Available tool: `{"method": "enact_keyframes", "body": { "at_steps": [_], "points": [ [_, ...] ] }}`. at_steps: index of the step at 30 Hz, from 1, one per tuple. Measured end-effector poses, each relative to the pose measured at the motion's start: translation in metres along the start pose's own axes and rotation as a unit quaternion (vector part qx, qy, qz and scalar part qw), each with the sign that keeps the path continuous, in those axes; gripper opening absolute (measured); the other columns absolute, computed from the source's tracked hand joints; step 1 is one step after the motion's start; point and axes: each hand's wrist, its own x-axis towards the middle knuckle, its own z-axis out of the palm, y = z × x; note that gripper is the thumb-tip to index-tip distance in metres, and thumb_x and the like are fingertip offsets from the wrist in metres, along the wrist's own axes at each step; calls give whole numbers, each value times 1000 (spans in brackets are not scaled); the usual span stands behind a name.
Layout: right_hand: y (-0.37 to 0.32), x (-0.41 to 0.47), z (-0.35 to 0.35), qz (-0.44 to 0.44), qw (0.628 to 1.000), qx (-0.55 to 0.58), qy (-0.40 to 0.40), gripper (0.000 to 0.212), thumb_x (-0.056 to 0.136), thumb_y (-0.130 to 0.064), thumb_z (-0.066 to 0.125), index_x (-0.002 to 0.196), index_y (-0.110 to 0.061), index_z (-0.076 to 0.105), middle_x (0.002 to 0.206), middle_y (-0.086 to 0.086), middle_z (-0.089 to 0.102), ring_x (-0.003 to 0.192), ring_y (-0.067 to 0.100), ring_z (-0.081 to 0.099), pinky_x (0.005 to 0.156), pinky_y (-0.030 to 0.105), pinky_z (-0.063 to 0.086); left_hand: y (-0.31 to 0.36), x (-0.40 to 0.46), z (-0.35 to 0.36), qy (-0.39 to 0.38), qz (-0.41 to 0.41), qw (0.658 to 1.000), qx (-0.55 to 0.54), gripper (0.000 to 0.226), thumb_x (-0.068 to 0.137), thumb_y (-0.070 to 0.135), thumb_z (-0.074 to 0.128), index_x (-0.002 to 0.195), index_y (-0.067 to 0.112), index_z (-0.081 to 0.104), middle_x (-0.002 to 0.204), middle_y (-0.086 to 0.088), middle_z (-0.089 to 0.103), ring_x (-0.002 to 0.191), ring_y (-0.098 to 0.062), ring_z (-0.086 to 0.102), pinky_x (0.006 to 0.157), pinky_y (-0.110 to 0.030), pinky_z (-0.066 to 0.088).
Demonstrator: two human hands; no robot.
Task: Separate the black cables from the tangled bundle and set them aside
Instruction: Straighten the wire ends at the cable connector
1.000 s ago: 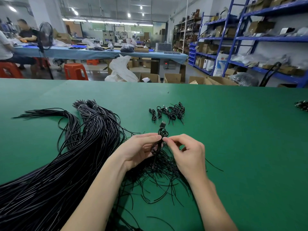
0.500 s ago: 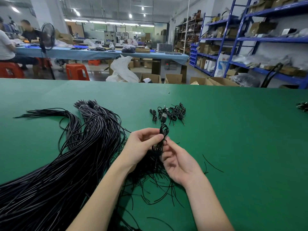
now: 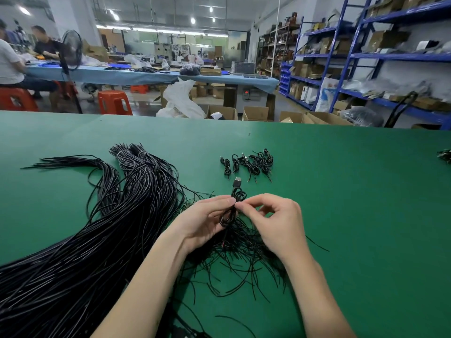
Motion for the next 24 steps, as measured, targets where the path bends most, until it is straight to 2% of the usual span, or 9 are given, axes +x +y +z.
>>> {"method": "enact_keyframes", "body": {
  "at_steps": [3, 6, 7, 8, 11, 13, 17, 20, 24],
  "points": [
    [-6, -1, 6, 185, 961, 207, -2, 11, 78, -32, 85, 75, -22, 81, 65, -1, 72, 53, 8, 58, 48, 18, 45, -4, 2, 2, -25, 85, 995, 54, 37, 75, 14, 77, 110, 3, 71, 97, -9, 75, 78, -14, 68, 70, -23, 56],
    [-7, 0, 11, 415, 768, 485, -41, 21, 67, -25, 84, 81, -12, 75, 65, -1, 64, 48, 3, 54, 38, 12, 38, -8, 3, 6, 1, 199, 969, 146, 33, 72, 21, 81, 102, 11, 76, 99, -7, 77, 85, -11, 70, 75, -19, 54],
    [-7, 0, 13, 439, 741, 507, -41, 21, 70, -24, 83, 84, -13, 72, 65, -2, 64, 47, 2, 53, 37, 11, 37, -8, 3, 7, 6, 212, 964, 160, 31, 72, 21, 81, 100, 12, 77, 97, -7, 78, 83, -10, 70, 73, -18, 53],
    [-5, -1, 15, 429, 763, 481, -43, 18, 76, -24, 82, 86, -13, 71, 66, -3, 65, 48, 3, 54, 38, 12, 38, -9, 3, 7, 11, 206, 966, 155, 29, 71, 22, 81, 98, 13, 77, 94, -6, 77, 80, -10, 69, 70, -18, 53],
    [-2, -2, 18, 247, 935, 255, 8, 6, 91, -25, 77, 92, -19, 74, 74, -2, 75, 55, 9, 62, 49, 18, 49, -8, 4, 7, 29, 138, 987, 83, 31, 69, 20, 81, 97, 9, 75, 89, -6, 75, 74, -13, 67, 67, -20, 54],
    [3, -2, 14, 90, 987, 134, 24, 5, 89, -27, 79, 92, -28, 74, 83, -10, 76, 60, 10, 65, 56, 19, 52, -6, 5, 6, 25, 103, 994, 37, 31, 72, 17, 79, 100, 5, 74, 89, -8, 74, 70, -12, 67, 65, -20, 55],
    [12, -6, 7, -53, 998, -36, 13, 9, 87, -41, 75, 95, -38, 76, 91, -27, 73, 68, 10, 64, 55, 24, 51, -4, 4, 6, 22, 51, 998, -16, 18, 72, 13, 76, 88, 7, 79, 84, -8, 74, 66, -10, 67, 60, -17, 56],
    [13, -6, 6, -84, 996, -38, 7, 18, 86, -48, 70, 99, -38, 77, 95, -29, 72, 73, 11, 67, 54, 26, 52, -3, 2, 4, 19, 16, 999, -27, 6, 69, 13, 78, 74, 10, 81, 77, -5, 74, 60, -8, 68, 54, -15, 55],
    [19, -5, 0, -125, 991, -41, -8, 19, 87, -41, 72, 106, -40, 76, 103, -28, 72, 77, 11, 68, 55, 18, 49, -1, 2, 0, 24, -29, 997, -66, 8, 64, 7, 81, 71, 3, 79, 77, -12, 73, 60, -13, 68, 54, -16, 56]
  ]
}}
